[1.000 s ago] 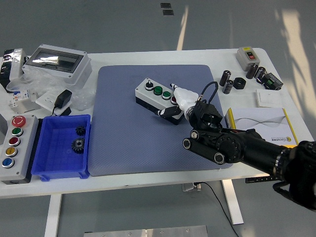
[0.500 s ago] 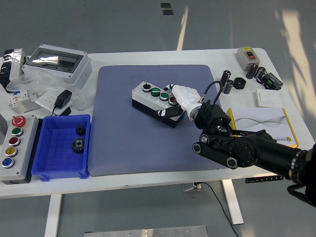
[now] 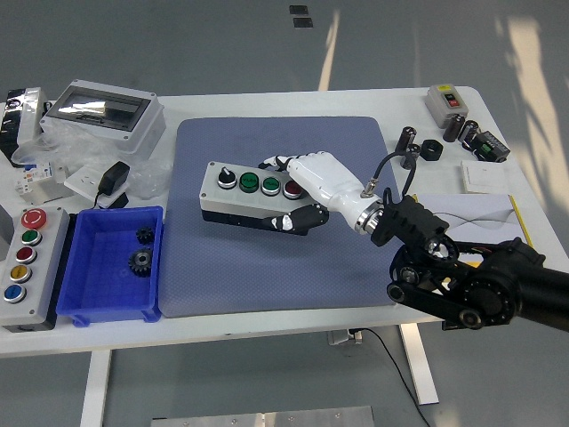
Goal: Pick up the button,place it on the desk,press the button,press the button
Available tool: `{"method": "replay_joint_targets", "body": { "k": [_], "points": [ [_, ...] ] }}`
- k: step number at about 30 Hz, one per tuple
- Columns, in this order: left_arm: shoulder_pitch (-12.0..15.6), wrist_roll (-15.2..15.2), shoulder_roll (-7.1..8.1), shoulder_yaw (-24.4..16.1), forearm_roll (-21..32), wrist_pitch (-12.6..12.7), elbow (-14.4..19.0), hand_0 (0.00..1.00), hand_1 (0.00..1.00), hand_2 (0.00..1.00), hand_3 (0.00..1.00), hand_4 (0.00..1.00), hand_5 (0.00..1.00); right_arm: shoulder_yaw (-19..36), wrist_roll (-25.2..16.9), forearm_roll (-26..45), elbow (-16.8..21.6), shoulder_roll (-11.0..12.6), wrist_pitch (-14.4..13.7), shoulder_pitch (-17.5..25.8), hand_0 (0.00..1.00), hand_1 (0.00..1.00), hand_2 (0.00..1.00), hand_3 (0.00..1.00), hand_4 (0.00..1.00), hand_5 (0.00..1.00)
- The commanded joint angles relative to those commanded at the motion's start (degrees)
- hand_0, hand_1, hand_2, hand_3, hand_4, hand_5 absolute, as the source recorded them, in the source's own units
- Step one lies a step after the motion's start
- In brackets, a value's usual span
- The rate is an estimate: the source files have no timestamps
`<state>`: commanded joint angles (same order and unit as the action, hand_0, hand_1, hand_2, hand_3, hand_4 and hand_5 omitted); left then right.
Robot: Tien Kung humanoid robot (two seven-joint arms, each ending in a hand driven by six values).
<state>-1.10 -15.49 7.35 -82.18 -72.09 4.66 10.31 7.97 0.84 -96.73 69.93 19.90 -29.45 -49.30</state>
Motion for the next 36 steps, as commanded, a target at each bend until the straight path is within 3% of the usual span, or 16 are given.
{"method": "replay_joint_targets", "body": {
  "k": [8,16,29,30,35,36],
  "points": [
    [0.1,-0.1,-0.16,-0.1,-0.2,0.0,0.0,0.622,0.587,0.548,0.615,0.597,0.173,-3.3,-3.1,-2.3,-1.3,1.7,-0.1,2.1,0.161,0.331,0.357,0.314,0.085,0.002],
    [0.2,-0.2,-0.49,-0.3,-0.5,0.0,0.0,0.622,0.588,0.548,0.615,0.598,0.177,-1.1,-2.4,-1.3,-2.1,1.2,0.6,5.0,0.164,0.331,0.361,0.313,0.094,0.002],
    [0.0,-0.3,-0.40,-0.9,-1.3,0.0,0.0,0.621,0.588,0.548,0.614,0.600,0.185,0.8,-1.7,0.2,-3.2,1.6,4.0,5.8,0.220,0.345,0.374,0.323,0.117,0.002],
    [0.0,-0.3,-0.39,-1.0,-1.4,0.0,0.0,0.621,0.589,0.549,0.614,0.601,0.193,1.0,-1.6,0.4,-3.2,1.6,4.1,5.9,0.273,0.458,0.429,0.398,0.206,0.002],
    [0.0,-0.4,-0.35,-1.2,-1.7,0.0,0.0,0.621,0.589,0.549,0.614,0.601,0.193,1.5,-1.6,2.2,-3.1,1.8,4.8,6.0,0.273,0.458,0.429,0.398,0.206,0.002],
    [0.0,-0.4,-0.34,-1.2,-1.7,0.0,0.0,0.621,0.590,0.548,0.613,0.601,0.196,1.6,-1.7,2.8,-3.0,1.9,4.9,6.0,0.553,0.634,0.605,0.623,0.329,0.002]
  ]
}}
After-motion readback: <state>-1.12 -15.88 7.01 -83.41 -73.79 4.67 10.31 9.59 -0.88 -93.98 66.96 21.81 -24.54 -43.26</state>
